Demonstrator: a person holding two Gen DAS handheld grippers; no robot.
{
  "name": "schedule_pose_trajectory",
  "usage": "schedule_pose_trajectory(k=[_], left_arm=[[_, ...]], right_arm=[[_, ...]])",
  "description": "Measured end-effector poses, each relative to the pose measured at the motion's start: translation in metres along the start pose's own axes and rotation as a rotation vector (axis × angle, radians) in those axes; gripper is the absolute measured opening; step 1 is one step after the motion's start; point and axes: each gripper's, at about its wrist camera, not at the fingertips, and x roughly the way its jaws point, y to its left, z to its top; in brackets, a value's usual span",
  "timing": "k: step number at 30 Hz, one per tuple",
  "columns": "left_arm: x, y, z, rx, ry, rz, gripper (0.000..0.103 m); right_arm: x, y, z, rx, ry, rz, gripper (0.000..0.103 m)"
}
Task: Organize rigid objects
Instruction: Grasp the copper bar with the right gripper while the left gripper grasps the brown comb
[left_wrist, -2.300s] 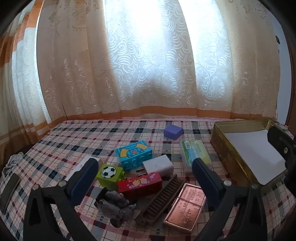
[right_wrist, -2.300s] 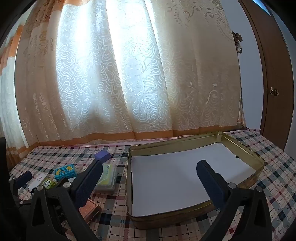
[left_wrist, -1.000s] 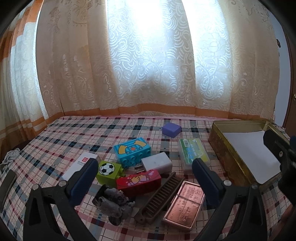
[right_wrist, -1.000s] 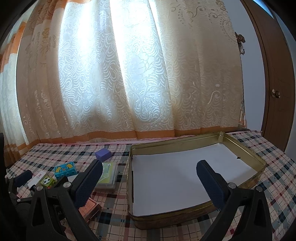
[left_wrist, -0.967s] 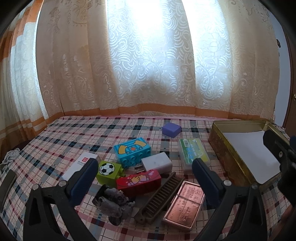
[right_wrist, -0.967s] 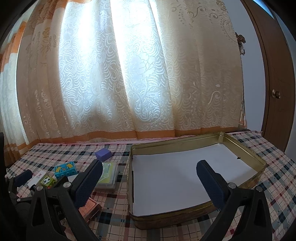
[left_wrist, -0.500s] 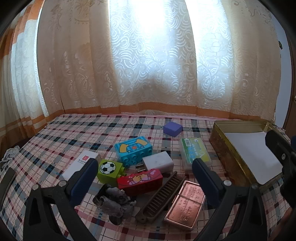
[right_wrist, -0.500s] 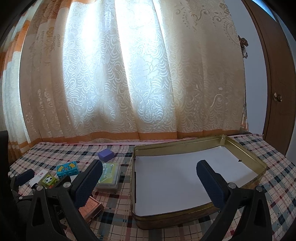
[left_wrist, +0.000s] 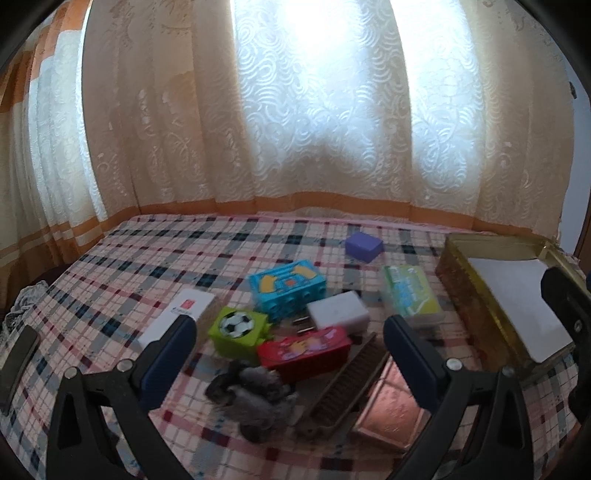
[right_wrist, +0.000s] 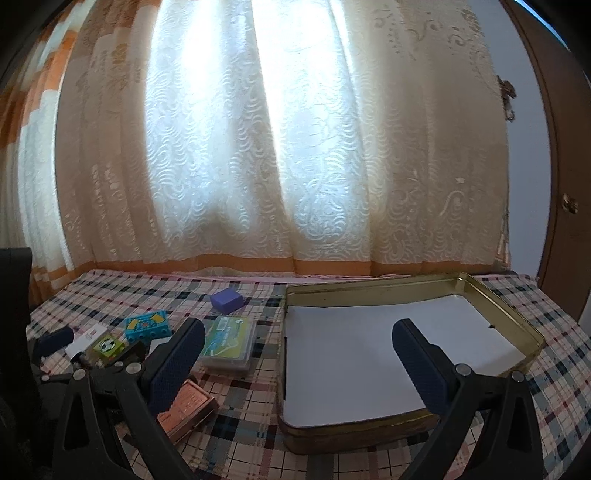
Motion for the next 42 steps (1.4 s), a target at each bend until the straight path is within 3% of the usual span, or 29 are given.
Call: schedule_pose_trajectory(k=[6,10,13,17,20,24,29,35,39,42], left_arm=[[-0.01,0.026,-0.003,-0.052,0.022,0.026,0.103],[-0.017,0.036,-0.007,-0.02,0.031,0.084,0.103],[-0.018,0.044,-0.015,0.014,0.061,0.117,0.103],[-0.025,0.065,-0.023,0.0,0.085,0.102,0.103],[-0.03,0.078,-0.027,-0.013,0.104,0.089,0.103],[-0.039,0.087,-0.033,-0.02,0.124,0.048,0.103],[-0.045,0.094,-0.041,0.001,0.133,0.002,0.103],[-0.051,0.106,-0.042,-0.034,0.147,-0.073,0.103],[-0.061,0.109,-0.038,-0.025,0.128,-0.11,0.103],[-0.067,0.109,-0.036,-0.013,0.107,-0.106,0.103]], right_arm=[[0.006,0.005,-0.002,-0.026,0.043,0.044,0.102],[0.009,0.011,-0.004,-0.043,0.062,0.08,0.102],[0.016,0.024,-0.007,-0.087,0.122,0.186,0.102],[0.024,0.048,-0.013,-0.179,0.216,0.375,0.102],[0.032,0.071,-0.019,-0.286,0.278,0.431,0.102],[0.046,0.086,-0.03,-0.385,0.36,0.459,0.102],[0.067,0.091,-0.042,-0.458,0.461,0.436,0.102],[0.073,0.101,-0.044,-0.536,0.469,0.438,0.101],[0.075,0.1,-0.044,-0.513,0.49,0.51,0.085],[0.072,0.097,-0.045,-0.509,0.498,0.522,0.086]])
